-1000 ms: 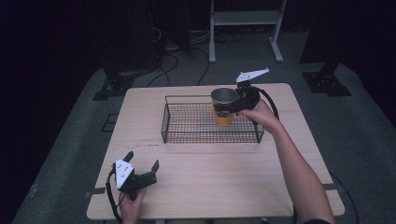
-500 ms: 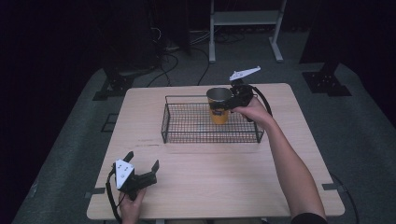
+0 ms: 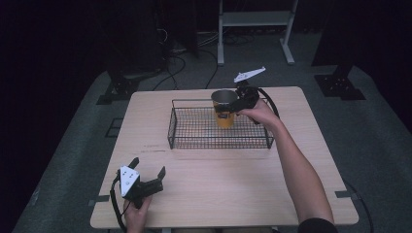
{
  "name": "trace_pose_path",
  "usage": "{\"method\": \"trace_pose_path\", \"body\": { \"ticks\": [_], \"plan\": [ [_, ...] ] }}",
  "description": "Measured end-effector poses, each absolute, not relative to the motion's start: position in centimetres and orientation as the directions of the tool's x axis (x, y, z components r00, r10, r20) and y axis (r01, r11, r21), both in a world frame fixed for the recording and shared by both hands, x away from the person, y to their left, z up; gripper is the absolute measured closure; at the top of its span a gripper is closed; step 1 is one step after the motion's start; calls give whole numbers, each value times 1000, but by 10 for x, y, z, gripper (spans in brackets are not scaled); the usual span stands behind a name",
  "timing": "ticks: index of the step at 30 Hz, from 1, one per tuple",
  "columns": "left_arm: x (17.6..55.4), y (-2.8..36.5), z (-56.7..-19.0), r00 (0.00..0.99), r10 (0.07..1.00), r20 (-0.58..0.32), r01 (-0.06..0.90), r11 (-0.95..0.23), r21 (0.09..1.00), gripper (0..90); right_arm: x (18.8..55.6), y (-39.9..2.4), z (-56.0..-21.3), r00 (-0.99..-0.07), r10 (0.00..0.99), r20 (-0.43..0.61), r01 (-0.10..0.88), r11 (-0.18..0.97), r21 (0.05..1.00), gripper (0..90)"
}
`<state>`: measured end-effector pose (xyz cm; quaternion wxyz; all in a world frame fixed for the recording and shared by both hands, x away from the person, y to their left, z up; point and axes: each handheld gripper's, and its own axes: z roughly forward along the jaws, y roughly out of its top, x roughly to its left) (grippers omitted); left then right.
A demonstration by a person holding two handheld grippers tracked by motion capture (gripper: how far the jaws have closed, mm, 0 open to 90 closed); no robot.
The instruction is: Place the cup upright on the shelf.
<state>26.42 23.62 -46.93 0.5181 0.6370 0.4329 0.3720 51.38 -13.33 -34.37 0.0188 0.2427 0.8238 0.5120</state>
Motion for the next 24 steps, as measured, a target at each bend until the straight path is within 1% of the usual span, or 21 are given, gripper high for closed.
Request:
{"method": "trace_pose_path", "body": {
  "ticks": [3, 8, 10, 15, 19, 24],
  "plan": [
    [264, 236, -469, 348, 937, 26, 166, -89, 982, 0, 518, -133, -352, -878, 423, 221, 396, 387, 833, 97],
    [264, 236, -469, 348, 937, 26, 167, -90, 982, 0, 522, -133, -361, -874, 425, 234, 413, 398, 819, 97],
    [264, 237, -469, 349, 937, 23, 167, -87, 982, 0, 526, -131, -370, -871, 430, 239, 424, 409, 808, 96],
    [264, 236, -469, 349, 937, 26, 166, -89, 982, 0, 527, -130, -381, -870, 432, 235, 416, 389, 822, 96],
    [264, 236, -469, 349, 937, 26, 164, -88, 982, 0, 530, -129, -395, -863, 441, 247, 434, 398, 808, 96],
    [264, 236, -469, 349, 937, 26, 166, -89, 982, 0, 531, -128, -401, -862, 443, 248, 439, 405, 802, 96]
  ]
}}
